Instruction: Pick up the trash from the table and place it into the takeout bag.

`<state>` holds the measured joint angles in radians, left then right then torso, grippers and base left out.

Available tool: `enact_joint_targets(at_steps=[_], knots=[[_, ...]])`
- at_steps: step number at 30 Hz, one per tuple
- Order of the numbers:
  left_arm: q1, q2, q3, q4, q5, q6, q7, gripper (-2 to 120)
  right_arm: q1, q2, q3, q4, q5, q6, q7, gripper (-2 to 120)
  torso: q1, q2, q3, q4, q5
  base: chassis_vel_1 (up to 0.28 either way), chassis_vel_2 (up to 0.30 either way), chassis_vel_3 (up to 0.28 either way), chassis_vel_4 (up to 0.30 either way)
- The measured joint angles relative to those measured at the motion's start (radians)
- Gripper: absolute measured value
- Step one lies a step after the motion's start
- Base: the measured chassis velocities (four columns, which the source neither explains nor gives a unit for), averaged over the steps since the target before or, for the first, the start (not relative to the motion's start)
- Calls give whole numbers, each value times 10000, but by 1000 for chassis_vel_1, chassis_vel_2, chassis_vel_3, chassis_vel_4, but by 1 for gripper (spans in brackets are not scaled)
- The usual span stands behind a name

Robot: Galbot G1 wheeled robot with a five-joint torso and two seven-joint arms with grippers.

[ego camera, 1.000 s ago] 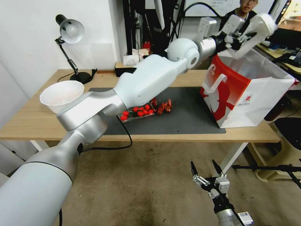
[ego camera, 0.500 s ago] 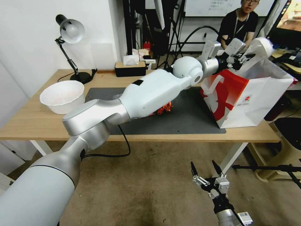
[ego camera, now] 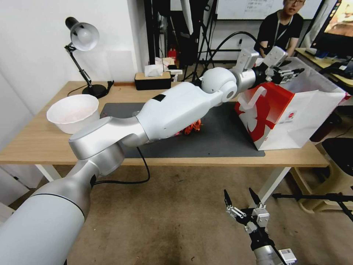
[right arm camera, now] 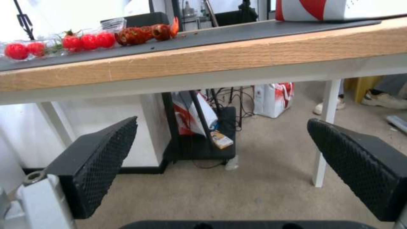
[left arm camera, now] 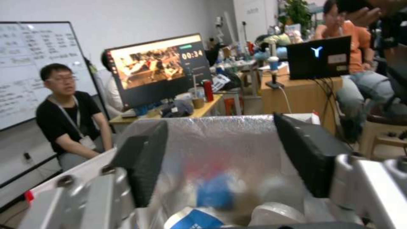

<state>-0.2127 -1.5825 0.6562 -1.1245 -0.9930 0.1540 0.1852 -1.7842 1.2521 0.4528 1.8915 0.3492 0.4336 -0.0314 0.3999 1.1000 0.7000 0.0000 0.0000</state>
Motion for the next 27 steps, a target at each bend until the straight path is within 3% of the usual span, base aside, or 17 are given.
enact_joint_targets(at_steps=[7, 8, 10, 12, 17, 27], knots=[[6, 74, 2, -82, 0, 14, -62, 85, -4, 0, -6, 0, -1, 3, 0, 100, 1, -1, 0, 0, 0, 0, 0, 0, 0], [35, 116, -3, -164, 1, 31, -172, 93, -3, 0, -8, 0, -1, 4, 0, 100, 1, -1, 0, -3, 0, 0, 0, 0, 0], [49, 139, -8, -206, 0, 37, -213, 95, -3, 0, -10, 0, -1, 4, 0, 100, 1, -1, 0, -4, 1, 0, 0, 0, 0], [415, 755, -311, -895, -7, 194, -915, 99, 8, -7, -37, 0, -1, 4, 0, 100, 0, -1, 0, 4, -1, 0, 0, 0, 0], [966, 1388, -911, -1743, 22, 263, -1773, 100, 38, -18, -65, 2, -2, 5, -2, 100, 0, -1, 0, 2, -3, 0, 0, 0, 0], [2909, 3342, -2835, -3954, 539, 851, -2948, 100, 32, -92, -78, 30, -4, -26, -2, 100, -1, -1, 0, -1, -3, 0, 0, 0, 0]])
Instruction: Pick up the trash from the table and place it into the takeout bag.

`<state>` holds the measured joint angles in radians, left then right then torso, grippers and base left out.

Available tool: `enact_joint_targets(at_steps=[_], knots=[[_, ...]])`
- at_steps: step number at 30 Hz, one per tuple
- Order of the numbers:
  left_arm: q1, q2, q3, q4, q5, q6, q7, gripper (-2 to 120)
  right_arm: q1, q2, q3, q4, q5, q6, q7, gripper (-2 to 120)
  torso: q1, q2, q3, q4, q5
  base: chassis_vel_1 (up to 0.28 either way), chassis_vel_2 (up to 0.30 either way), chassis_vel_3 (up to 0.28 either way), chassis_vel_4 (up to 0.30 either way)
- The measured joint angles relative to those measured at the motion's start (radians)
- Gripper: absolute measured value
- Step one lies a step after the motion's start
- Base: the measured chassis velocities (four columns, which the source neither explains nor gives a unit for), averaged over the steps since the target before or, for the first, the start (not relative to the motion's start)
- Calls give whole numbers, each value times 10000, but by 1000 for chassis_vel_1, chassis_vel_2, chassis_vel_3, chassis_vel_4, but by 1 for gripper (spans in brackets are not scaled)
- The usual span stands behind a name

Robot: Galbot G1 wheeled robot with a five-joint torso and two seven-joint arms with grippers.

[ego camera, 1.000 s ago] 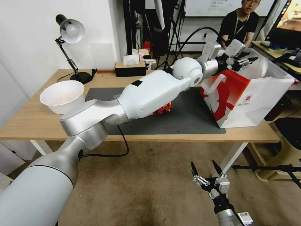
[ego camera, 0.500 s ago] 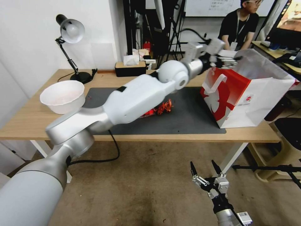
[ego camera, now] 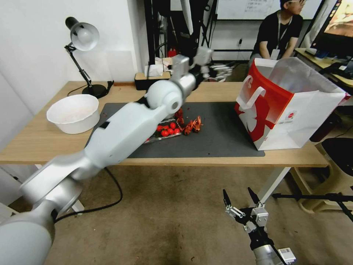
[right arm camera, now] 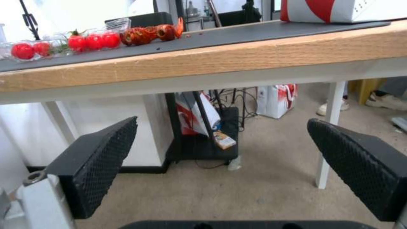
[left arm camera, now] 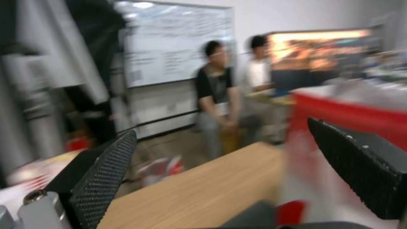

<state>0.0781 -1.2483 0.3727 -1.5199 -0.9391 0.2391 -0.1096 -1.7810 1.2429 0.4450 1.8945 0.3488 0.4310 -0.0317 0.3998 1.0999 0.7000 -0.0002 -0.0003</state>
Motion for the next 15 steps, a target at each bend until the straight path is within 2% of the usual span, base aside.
enact_joint_targets(at_steps=[3, 4, 7, 8, 9, 11, 12, 15], knots=[[1067, 602, -810, -865, 703, 685, -1632, 100, 4, 12, -13, 0, -9, -5, 1, 100, 1, 0, 0, 2, 0, 0, 0, 0, 0], [1067, 602, -810, -865, 703, 685, -1632, 100, 4, 12, -13, 0, -9, -5, 1, 100, 1, 0, 0, 2, 0, 0, 0, 0, 0], [1898, 1244, -1322, -1560, 1943, 1103, -3074, 100, 12, 15, -23, 0, -24, -6, 1, 100, 1, 0, 0, 3, 2, 0, 0, 0, 0], [1898, 1244, -1322, -1560, 1943, 1103, -3074, 100, 12, 15, -23, 0, -24, -6, 1, 100, 1, 0, 0, 3, 2, 0, 0, 0, 0], [2208, 1459, -1471, -1786, 2258, 1150, -3405, 100, 18, 18, -36, 0, -30, -7, 1, 100, 0, 1, 0, 3, 1, 0, 0, 0, 0], [2825, 1816, -1821, -2222, 2579, 1155, -3683, 100, 27, 24, -63, -1, -40, -10, 2, 100, 1, 1, 0, 2, 1, 0, 0, 0, 0], [2825, 1816, -1821, -2222, 2579, 1155, -3683, 100, 27, 24, -63, -1, -40, -10, 2, 100, 1, 1, 0, 2, 1, 0, 0, 0, 0], [4101, 2384, -2750, -2887, 2893, 1130, -3677, 100, 33, 31, -97, -2, -52, -15, 1, 100, 2, 2, 0, -1, 0, 0, 0, 0, 0]])
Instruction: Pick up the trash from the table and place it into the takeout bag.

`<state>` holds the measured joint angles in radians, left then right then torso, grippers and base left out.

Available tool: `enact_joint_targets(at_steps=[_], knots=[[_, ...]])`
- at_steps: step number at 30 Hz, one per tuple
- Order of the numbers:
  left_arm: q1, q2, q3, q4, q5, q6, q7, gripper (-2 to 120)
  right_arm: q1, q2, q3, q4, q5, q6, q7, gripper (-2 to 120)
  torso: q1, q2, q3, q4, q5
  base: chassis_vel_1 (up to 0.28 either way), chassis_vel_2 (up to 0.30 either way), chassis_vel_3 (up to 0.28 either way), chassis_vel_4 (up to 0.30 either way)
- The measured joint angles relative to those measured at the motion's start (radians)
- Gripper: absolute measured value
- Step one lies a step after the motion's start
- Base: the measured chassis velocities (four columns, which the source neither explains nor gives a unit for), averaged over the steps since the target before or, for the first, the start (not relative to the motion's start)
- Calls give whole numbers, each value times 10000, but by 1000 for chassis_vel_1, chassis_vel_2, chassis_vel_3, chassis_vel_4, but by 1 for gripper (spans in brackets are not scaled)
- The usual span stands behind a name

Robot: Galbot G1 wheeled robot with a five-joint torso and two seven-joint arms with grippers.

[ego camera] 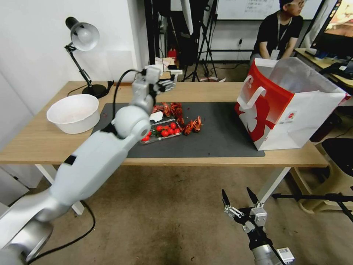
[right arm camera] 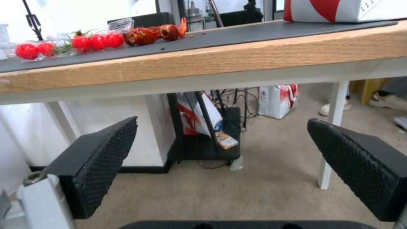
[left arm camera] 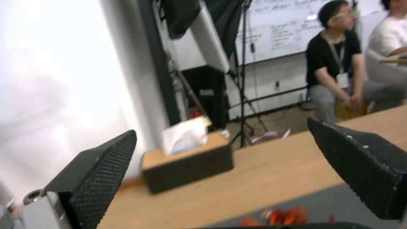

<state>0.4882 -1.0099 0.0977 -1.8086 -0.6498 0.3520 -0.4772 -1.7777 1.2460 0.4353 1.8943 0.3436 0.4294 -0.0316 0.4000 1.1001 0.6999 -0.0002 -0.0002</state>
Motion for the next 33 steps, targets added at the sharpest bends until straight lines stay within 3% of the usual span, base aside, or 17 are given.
enact_joint_targets(at_steps=[5, 8, 10, 17, 22, 26, 33], knots=[[1226, 294, -1010, -462, 227, -12, 284, 100, -10, -12, -9, 9, -2, -1, -2, 100, 0, 0, 0, 5, -1, 0, 0, 0, 0], [2763, 457, -2092, -1044, 601, -191, 494, 100, -14, -70, -2, 84, 14, -9, -24, 100, 0, 0, -1, 4, 0, 0, 0, 0, 0], [3137, 458, -2312, -1169, 732, -252, 516, 100, -14, -89, 7, 94, 29, -13, -35, 100, 0, 0, -1, 1, 0, 0, 0, 0, 0], [6236, 87, -3996, -1828, 1843, -783, 1119, 100, -14, -251, 48, 167, 116, -27, -123, 100, -1, 1, 0, 3, 3, 0, 0, 0, 0], [7197, -312, -4635, -2059, 2202, -1049, 1237, 100, -10, -240, 25, 168, 117, -32, -129, 100, 0, 0, 0, 0, 2, 0, 0, 0, 0], [8276, -587, -5267, -2298, 2433, -1715, 1365, 100, -3, -228, -8, 171, 106, -47, -131, 100, -1, 0, 0, 2, 2, 0, 0, 0, 0], [8647, -673, -5520, -2377, 2426, -2044, 1397, 100, -11, -234, -17, 190, 100, -52, -132, 100, -1, 0, 0, 4, 2, 0, 0, 0, 0]])
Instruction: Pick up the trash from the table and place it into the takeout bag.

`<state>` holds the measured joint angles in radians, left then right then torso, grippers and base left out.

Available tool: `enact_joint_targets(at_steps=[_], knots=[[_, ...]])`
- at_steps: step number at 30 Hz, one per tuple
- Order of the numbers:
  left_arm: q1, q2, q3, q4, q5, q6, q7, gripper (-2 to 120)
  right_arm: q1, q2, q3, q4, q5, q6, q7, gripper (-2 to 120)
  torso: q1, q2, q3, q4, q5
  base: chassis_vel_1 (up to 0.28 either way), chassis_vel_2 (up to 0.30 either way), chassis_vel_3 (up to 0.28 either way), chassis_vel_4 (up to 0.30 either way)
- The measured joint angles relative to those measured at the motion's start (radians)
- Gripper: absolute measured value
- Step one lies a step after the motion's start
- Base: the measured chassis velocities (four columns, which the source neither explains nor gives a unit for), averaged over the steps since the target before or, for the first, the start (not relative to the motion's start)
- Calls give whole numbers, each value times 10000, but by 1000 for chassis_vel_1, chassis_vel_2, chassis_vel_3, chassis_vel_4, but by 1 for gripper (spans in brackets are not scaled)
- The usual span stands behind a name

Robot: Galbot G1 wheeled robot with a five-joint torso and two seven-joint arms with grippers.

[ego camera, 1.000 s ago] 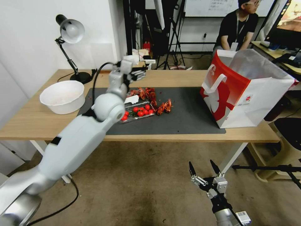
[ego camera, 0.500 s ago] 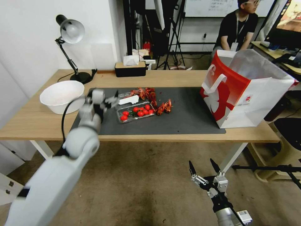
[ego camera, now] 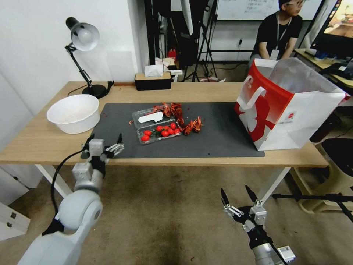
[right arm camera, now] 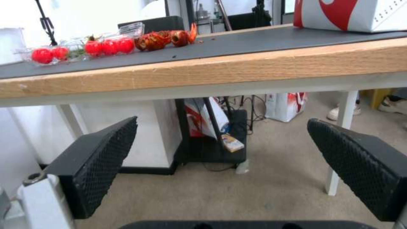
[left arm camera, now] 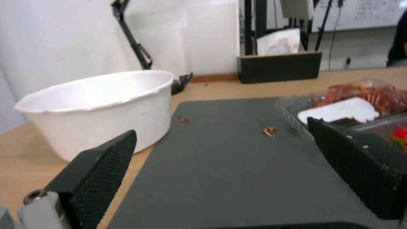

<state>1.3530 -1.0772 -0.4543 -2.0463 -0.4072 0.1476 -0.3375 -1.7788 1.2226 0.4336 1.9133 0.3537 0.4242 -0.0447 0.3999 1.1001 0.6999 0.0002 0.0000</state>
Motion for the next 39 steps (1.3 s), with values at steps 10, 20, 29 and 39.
enact_joint_targets(at_steps=[10, 20, 29, 39], knots=[[552, -226, -457, -221, -116, -491, 69, 100, -22, 1, -14, 3, -7, -2, -2, 100, 0, -1, 0, -6, 0, 0, 0, 0, 0], [1853, -892, -1146, -974, -271, -986, 645, 100, 10, -40, -22, 36, 25, 6, -60, 100, 2, -1, 1, 1, 3, 0, 0, 0, 0], [3362, -1467, -1553, -799, 168, -2434, 1464, 100, 242, 26, 65, 85, 81, 119, 531, 100, 1, 0, 0, -2, 2, 0, 0, 0, 0], [3630, -1679, -1529, -154, 389, -3196, 1719, 100, 380, -56, 292, 730, 329, -25, 904, 100, 1, -1, 1, -2, 1, 0, 0, 0, 0]])
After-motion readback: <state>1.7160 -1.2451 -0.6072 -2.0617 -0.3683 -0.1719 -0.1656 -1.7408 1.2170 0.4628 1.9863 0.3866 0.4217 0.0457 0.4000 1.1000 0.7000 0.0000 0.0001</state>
